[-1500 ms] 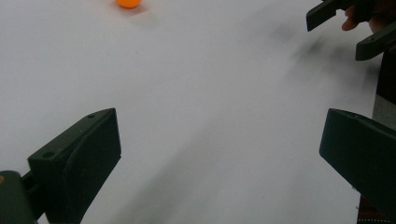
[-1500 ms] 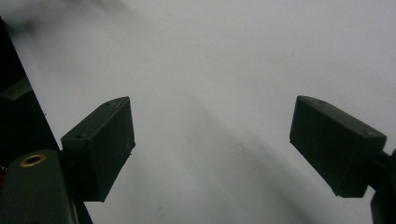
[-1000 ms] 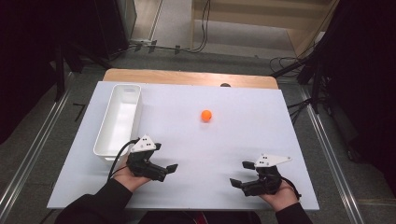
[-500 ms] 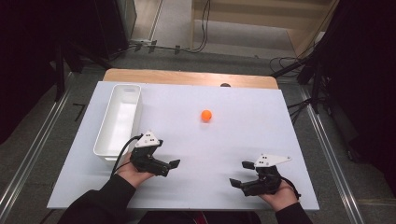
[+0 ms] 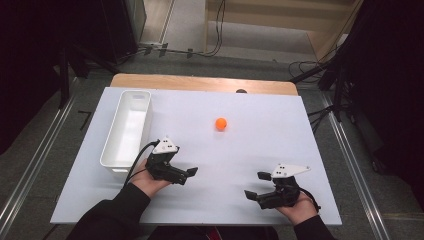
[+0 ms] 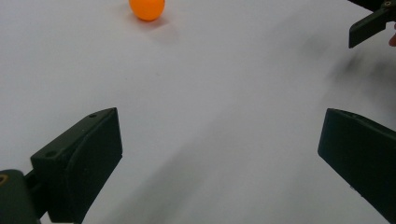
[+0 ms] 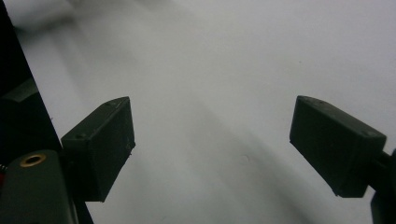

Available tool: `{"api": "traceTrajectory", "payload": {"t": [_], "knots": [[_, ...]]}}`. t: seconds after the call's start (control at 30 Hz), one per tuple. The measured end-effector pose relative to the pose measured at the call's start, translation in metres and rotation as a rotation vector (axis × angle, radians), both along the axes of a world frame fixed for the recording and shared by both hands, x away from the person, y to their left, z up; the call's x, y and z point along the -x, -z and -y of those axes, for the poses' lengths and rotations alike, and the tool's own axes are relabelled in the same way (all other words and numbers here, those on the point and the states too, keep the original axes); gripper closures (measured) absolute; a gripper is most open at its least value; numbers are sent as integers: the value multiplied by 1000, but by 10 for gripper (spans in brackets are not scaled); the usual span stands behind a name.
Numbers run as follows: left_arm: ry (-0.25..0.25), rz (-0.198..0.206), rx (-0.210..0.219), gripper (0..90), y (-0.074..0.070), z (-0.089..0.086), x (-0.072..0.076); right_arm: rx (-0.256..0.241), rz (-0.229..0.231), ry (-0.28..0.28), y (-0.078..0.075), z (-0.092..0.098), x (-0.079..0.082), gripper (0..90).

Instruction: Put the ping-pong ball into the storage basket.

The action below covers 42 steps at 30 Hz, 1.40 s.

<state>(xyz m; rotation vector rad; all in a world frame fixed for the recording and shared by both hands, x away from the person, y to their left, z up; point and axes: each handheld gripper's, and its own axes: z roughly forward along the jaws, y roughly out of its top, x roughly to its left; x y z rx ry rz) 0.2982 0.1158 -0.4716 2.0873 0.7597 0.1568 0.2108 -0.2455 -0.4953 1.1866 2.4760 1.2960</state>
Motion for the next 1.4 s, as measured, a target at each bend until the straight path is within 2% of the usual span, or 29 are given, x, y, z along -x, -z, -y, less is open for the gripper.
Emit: {"api": "traceTrajectory", "payload": {"t": [0.33,0.57,0.67,0.8,0.97,1.03,1.4], "knots": [[0,-3,-7,4,-1,6,-9,-1,-7,-4,0,-2,-1,127],[-7,-13,12,3,-2,11,-15,-3,-8,-3,0,-2,0,127],[-1,-7,-8,4,-3,14,-16,-2,-7,-3,0,-2,0,127],[-3,-12,-1,4,-3,17,-19,2,-6,-4,0,-2,0,127],[-1,-8,-15,4,-2,20,-23,-1,-5,-6,0,-2,0,126],[-6,-12,-4,4,-1,22,-25,-1,-4,-4,0,-3,0,127],[-8,0,-28,5,0,30,-36,-2,-4,-1,0,-3,0,126]]}}
